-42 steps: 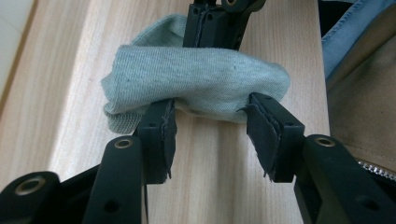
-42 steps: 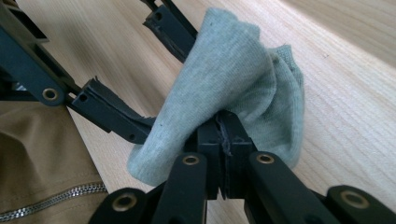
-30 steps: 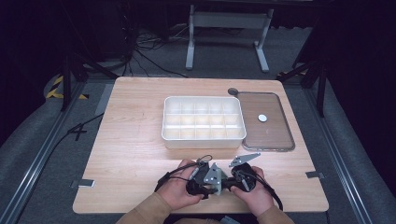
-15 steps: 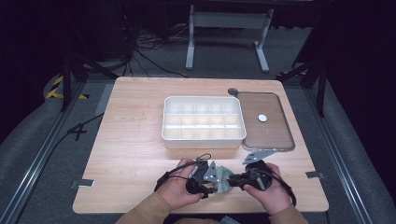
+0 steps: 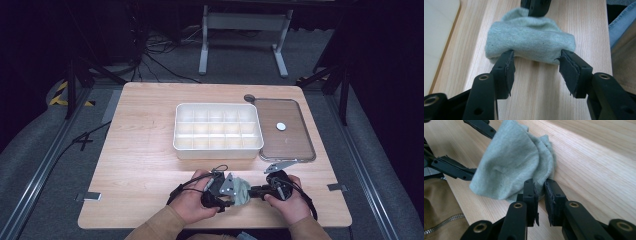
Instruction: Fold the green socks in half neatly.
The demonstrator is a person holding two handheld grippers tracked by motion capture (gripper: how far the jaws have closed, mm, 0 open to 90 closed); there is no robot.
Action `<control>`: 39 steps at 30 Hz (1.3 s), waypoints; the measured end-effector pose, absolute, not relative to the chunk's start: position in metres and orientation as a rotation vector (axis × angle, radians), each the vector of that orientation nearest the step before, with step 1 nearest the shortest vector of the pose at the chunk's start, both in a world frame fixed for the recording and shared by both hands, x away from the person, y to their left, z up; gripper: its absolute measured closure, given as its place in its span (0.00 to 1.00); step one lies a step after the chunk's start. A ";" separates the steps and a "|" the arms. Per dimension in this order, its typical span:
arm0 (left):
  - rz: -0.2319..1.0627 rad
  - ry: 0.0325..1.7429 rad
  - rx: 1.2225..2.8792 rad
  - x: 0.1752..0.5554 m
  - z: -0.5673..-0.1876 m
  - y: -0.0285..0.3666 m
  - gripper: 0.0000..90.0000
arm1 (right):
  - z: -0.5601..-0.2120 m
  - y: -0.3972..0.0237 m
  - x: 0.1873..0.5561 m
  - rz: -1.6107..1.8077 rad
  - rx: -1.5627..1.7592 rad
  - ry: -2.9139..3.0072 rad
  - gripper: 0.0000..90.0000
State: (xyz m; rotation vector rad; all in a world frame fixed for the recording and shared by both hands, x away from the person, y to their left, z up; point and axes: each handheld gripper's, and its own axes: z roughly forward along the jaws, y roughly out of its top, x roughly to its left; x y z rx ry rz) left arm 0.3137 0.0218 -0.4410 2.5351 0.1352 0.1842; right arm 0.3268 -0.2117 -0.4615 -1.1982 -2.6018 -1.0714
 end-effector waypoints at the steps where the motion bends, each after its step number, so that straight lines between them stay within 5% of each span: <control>1: 0.192 0.122 2.528 0.314 -0.442 0.020 0.53 | -0.463 -0.208 0.327 -1.075 -1.185 -2.599 0.88; 12: 0.193 0.136 2.544 0.319 -0.447 0.014 0.52 | -0.466 -0.188 0.323 -1.078 -1.098 -2.634 0.87; 27: 0.219 0.153 2.565 0.316 -0.444 0.004 0.55 | -0.427 -0.195 0.322 -1.245 -1.195 -2.673 0.53; 39: 0.229 0.157 2.562 0.316 -0.444 0.003 0.55 | -0.442 -0.194 0.333 -1.127 -1.325 -2.704 0.47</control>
